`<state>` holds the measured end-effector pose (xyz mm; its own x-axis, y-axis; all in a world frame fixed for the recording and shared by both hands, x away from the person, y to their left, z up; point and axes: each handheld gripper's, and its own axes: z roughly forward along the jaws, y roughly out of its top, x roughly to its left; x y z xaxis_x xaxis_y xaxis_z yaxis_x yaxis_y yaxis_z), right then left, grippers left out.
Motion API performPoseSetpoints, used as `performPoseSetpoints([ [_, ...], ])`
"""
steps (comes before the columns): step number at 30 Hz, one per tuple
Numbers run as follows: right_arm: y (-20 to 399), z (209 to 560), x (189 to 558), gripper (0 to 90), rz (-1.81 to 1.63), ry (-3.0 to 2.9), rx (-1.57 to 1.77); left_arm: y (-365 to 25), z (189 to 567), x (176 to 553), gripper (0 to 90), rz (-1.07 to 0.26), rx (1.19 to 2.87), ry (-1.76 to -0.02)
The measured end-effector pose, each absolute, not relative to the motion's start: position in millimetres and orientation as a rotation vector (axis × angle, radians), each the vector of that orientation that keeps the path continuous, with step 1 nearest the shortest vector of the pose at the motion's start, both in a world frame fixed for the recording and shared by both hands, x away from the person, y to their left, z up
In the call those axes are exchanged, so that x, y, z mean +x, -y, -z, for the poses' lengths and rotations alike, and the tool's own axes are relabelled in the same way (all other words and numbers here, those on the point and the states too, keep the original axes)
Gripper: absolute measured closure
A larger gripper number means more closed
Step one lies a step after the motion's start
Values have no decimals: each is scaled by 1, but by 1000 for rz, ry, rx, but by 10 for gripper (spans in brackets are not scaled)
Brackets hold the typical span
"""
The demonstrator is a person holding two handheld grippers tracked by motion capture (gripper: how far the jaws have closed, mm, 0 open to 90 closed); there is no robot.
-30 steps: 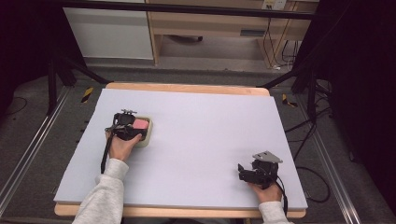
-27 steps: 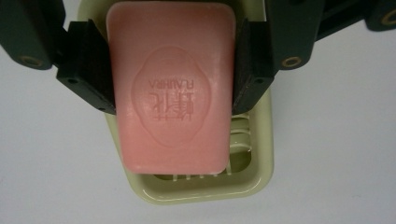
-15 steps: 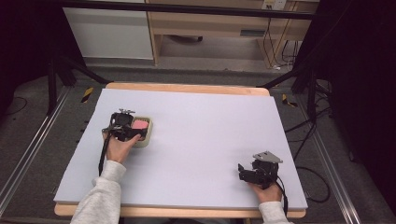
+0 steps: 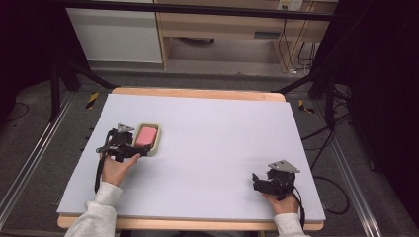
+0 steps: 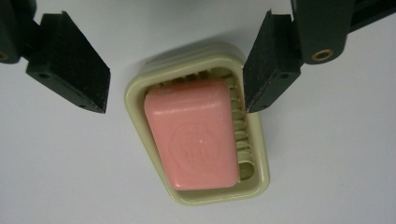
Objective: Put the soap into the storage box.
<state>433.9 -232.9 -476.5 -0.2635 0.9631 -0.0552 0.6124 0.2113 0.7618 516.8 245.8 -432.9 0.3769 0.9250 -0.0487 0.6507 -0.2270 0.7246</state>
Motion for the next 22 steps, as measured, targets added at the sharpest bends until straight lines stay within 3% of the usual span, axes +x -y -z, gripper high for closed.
performPoseSetpoints([
  [22, 238, 474, 432, 108, -861, -1930, 1481, -283, 457, 461, 258, -558, 1883, -1305],
])
